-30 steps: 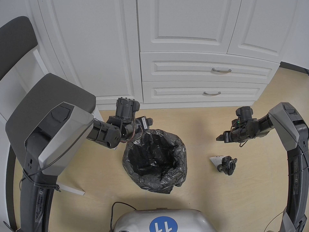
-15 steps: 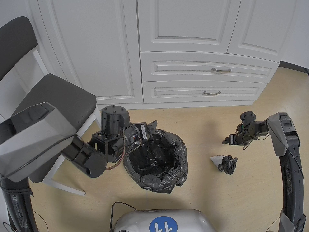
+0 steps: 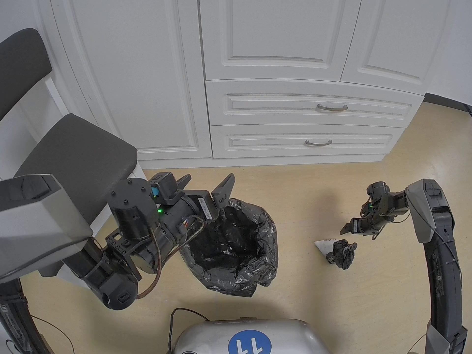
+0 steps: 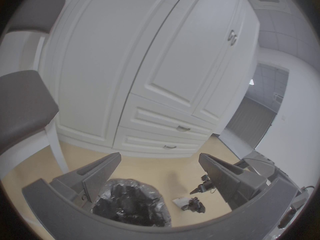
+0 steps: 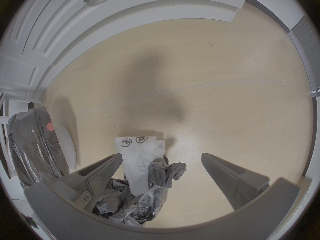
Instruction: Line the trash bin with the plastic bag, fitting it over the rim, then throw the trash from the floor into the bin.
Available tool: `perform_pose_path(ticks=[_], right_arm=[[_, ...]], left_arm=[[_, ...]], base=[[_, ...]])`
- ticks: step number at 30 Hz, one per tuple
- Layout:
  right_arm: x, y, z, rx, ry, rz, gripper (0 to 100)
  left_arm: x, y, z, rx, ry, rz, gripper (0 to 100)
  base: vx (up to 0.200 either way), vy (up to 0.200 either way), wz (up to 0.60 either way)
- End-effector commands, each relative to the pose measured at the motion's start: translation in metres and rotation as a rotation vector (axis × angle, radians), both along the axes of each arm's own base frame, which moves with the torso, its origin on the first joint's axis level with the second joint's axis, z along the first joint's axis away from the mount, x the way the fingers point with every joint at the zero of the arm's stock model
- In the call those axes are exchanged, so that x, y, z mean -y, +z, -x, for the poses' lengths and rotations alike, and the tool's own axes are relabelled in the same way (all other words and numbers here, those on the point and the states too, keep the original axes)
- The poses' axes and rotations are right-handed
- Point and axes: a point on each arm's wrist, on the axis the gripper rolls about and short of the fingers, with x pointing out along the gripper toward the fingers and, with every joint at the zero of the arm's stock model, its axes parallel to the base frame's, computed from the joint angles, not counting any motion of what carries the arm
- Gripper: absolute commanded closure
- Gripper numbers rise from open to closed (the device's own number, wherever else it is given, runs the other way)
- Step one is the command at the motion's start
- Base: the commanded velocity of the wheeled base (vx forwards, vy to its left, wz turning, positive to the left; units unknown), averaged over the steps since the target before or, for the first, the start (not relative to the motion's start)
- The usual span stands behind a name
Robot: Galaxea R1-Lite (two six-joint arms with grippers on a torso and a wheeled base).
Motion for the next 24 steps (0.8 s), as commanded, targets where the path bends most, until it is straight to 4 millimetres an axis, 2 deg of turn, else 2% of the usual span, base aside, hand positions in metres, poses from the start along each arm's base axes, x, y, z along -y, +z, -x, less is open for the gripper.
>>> perform_pose_path(ticks=[1,5,10,15,17,24], right_arm=[[-0.002,-0.005,0.002,-0.023,0.014,0.002,0],[-0.004,-0.004,0.001,-0.02,0.015,-0.002,0],[-0.004,0.003,0.0,-0.007,0.018,-0.015,0],[-0.006,0.014,-0.001,0.016,0.029,-0.025,0],[-0.008,0.025,-0.001,0.036,0.046,-0.046,0],[-0.011,0.023,0.001,0.025,0.065,-0.048,0]], left_arm=[[-0.001,-0.001,0.014,0.046,-0.013,-0.012,0],[-0.004,0.001,0.02,0.073,0.001,-0.082,0],[-0.005,0.006,0.032,0.079,-0.01,-0.083,0],[-0.004,0.008,0.032,0.084,-0.008,-0.079,0],[-0.004,0.007,0.032,0.082,-0.007,-0.082,0],[-0.006,0.006,0.033,0.081,-0.004,-0.09,0]], base=[[0.0,0.0,0.0],[0.0,0.0,0.0],[-0.04,0.0,0.0],[-0.2,0.0,0.0],[0.0,0.0,0.0],[0.0,0.0,0.0]])
